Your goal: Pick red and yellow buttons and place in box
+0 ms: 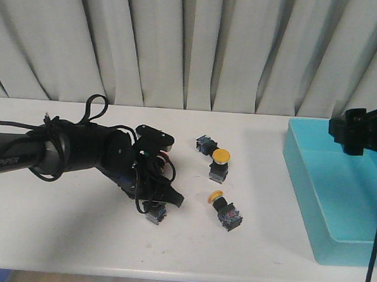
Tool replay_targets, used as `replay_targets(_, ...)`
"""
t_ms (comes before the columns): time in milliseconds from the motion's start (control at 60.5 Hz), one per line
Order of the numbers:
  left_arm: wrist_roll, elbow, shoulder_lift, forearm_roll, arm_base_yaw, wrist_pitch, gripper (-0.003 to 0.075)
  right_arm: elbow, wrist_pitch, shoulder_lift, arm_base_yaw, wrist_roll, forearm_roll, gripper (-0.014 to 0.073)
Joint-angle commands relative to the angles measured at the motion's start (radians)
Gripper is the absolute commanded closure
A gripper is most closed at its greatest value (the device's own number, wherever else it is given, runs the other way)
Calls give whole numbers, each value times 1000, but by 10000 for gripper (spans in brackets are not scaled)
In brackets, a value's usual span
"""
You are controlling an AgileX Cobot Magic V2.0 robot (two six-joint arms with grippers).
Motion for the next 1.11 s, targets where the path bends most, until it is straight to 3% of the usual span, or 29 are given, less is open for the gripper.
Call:
replay_targets(0,0,-41,-99,-16,-3,-37,729,42,-159,-17,34,-117,54,1)
replay_targets(198,0,-111,-188,-71,-3,38,728,224,-429,-17,203,-340,57,1)
replay_targets(380,1,-190,-237,-198,-3,113,728,334,-618,-17,351,-363,53,1)
replay_targets(562,110,-259,-240,-407,-3,229,728,339,-634,-16,446,-366,46,1)
replay_targets(843,388,-260,-240,-781,-4,314,728,339,-626,-10,464,-357,49,1)
replay_targets(1091,495,-260,-240,-928,-4,343,728,339,-634,-10,464,-346,50,1)
